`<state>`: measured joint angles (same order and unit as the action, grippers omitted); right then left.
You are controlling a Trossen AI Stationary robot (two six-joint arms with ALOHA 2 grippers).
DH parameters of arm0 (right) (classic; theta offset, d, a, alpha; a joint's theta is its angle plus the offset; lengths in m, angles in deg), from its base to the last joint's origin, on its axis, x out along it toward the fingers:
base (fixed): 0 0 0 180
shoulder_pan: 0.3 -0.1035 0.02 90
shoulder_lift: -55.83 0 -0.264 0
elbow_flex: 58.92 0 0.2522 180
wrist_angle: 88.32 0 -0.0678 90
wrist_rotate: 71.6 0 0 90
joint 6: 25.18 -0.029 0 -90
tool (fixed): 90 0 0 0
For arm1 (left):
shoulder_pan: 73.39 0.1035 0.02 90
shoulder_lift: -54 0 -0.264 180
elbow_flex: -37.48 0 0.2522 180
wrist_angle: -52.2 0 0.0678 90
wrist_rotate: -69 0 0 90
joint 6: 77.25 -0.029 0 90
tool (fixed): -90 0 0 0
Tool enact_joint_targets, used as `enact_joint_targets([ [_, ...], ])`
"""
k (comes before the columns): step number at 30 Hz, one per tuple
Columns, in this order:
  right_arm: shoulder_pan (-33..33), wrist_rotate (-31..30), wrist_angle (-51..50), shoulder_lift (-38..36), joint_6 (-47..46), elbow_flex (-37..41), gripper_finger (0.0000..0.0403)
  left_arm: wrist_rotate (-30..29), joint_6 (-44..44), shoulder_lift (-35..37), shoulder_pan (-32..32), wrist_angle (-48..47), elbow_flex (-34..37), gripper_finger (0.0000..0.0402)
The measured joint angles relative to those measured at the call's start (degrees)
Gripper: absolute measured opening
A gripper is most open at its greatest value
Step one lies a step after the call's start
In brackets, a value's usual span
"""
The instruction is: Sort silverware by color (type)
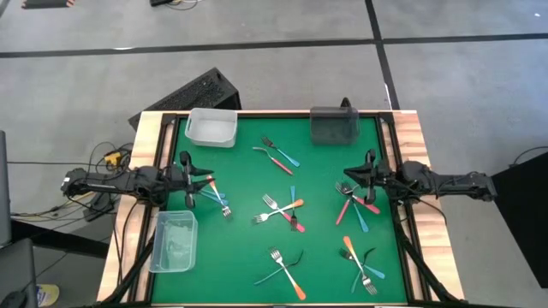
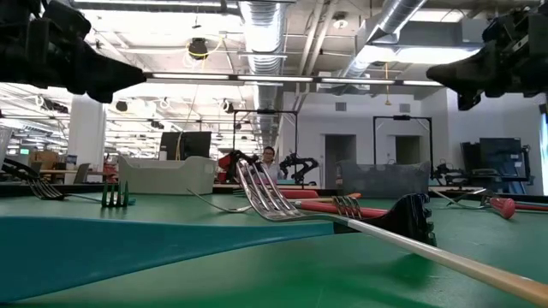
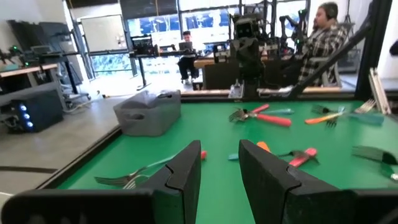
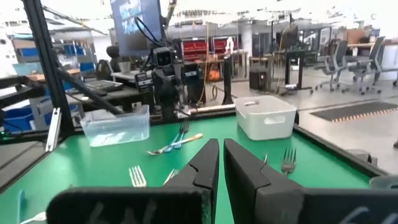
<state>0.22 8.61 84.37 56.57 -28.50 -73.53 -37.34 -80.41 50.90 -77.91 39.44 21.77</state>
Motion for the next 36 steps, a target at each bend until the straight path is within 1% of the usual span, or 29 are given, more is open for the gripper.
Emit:
enact_joint_targets([
  [2,0.0,0.1,1.2,0.0,1.5,0.0,0.0052,-0.1,0.2,0.0,0.0,0.0,0.0,0.01],
  [4,0.0,0.3,1.2,0.0,2.0,0.3,0.0052,-1.2,-1.6,0.0,0.0,0.4,0.6,0.01],
  [7,0.0,0.4,1.0,0.1,1.8,0.4,0.0052,-3.4,-2.2,-0.4,0.0,3.6,1.3,0.01],
  [10,0.3,0.2,0.7,1.2,0.6,0.4,0.0052,-3.9,-1.7,-0.3,0.0,3.4,1.3,0.01],
  [13,1.7,-3.8,2.4,3.0,0.6,0.4,0.0052,-3.9,-0.3,-0.4,0.0,3.4,1.4,0.01],
  [15,3.4,-7.6,2.3,4.6,0.8,0.4,0.0052,-3.9,-0.1,-0.4,0.0,3.4,1.4,0.01],
  [17,5.7,-11.8,0.7,6.6,0.8,0.4,0.0052,-4.0,-1.6,-0.4,0.0,3.4,1.4,0.01],
  [19,8.9,-14.0,-0.7,9.6,0.5,0.4,0.0052,-4.5,-4.1,-0.4,0.0,3.4,1.4,0.01],
  [21,12.1,-13.3,0.0,12.5,-1.4,0.4,0.0052,-5.4,-6.8,-0.4,0.0,3.4,1.4,0.01],
  [24,15.8,-7.9,1.7,16.5,-4.1,0.4,0.0052,-5.7,-9.7,-0.4,0.0,3.5,1.4,0.01],
  [26,17.4,-5.0,3.8,18.9,-4.6,0.4,0.0052,-8.9,-9.9,-0.4,0.0,3.6,1.4,0.01],
  [28,18.1,-4.4,6.3,21.1,-3.9,0.5,0.0052,-13.7,-9.6,-0.4,0.2,3.9,1.4,0.0101],
  [30,18.3,-4.3,9.8,22.9,-1.4,0.5,0.0052,-16.6,-10.0,-0.4,0.9,3.9,1.4,0.0104],
  [33,18.1,-3.5,15.5,24.7,2.1,0.5,0.0052,-17.0,-11.4,-0.4,3.1,4.8,1.5,0.0109],
  [36,17.4,-3.4,19.0,25.6,4.9,0.3,0.0052,-15.0,-10.7,-0.4,6.0,6.2,1.5,0.0112],
])
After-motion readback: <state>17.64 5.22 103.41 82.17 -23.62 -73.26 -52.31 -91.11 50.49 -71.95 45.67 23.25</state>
